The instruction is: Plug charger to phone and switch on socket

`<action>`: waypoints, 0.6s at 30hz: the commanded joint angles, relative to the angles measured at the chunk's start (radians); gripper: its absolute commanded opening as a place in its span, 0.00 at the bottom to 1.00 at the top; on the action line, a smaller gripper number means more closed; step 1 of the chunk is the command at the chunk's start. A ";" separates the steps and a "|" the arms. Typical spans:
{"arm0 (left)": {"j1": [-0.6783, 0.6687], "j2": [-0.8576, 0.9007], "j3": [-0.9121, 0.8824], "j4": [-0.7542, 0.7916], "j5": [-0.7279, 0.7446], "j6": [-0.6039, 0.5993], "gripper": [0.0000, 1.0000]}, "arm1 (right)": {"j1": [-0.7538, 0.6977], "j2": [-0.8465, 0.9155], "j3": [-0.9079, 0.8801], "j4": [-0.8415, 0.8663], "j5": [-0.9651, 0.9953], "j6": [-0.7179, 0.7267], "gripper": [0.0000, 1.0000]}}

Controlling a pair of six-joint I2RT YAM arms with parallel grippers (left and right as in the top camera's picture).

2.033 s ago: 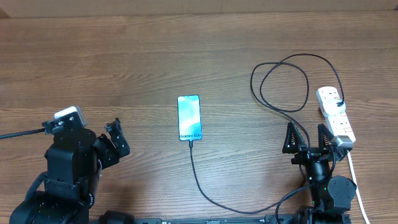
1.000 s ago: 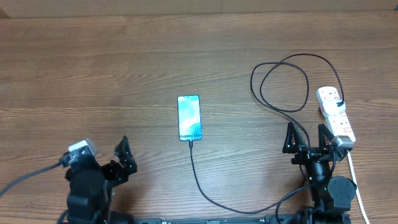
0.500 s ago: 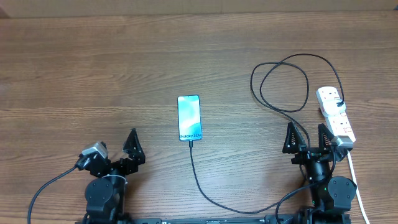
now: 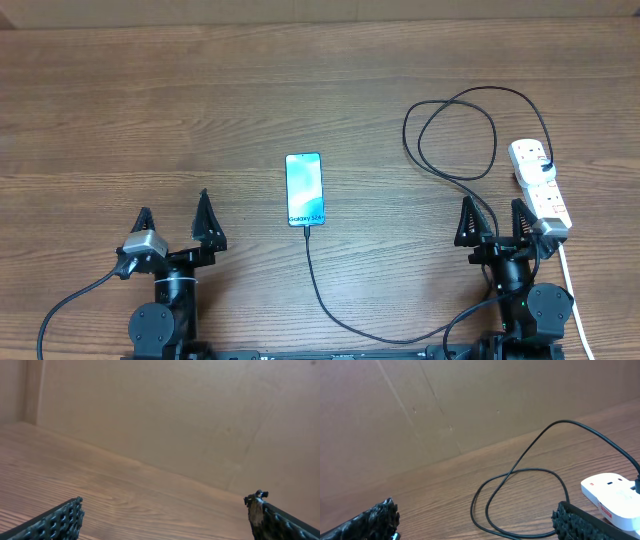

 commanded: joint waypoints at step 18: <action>0.068 -0.013 -0.072 -0.103 0.180 0.207 1.00 | 0.005 -0.011 -0.010 0.004 -0.006 -0.004 1.00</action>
